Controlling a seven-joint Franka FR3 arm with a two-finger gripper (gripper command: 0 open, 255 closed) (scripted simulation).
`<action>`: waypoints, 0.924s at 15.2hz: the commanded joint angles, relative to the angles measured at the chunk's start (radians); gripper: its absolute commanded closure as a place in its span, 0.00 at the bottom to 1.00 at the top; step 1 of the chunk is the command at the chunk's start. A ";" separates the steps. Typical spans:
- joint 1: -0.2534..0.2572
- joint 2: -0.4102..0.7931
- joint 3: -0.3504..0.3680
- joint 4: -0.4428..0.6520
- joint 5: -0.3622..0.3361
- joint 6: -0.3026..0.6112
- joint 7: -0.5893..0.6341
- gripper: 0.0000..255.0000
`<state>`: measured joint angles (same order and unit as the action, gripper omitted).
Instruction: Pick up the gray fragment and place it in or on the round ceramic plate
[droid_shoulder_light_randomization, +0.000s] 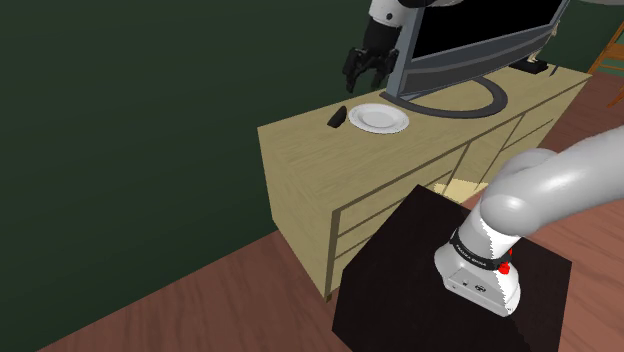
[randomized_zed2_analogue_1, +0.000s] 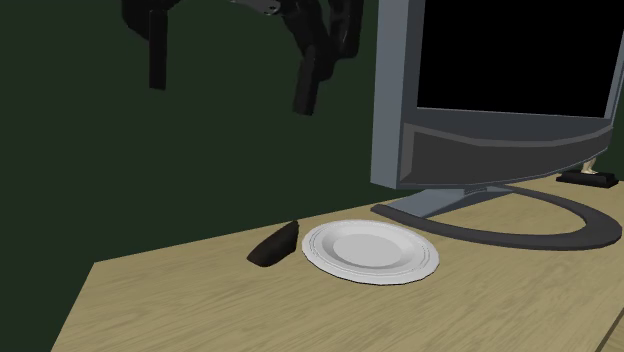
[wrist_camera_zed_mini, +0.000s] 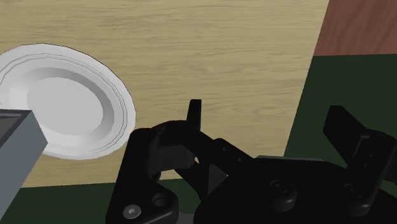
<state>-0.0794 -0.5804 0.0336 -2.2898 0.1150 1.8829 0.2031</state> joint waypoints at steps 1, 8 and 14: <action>-0.025 0.074 0.021 0.025 -0.009 0.042 0.077 0.00; -0.100 0.335 0.073 0.145 -0.067 0.148 0.344 0.00; -0.144 0.552 0.075 0.277 -0.136 0.190 0.568 0.00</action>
<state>-0.2157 -0.0663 0.1106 -2.0367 -0.0085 2.0676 0.7315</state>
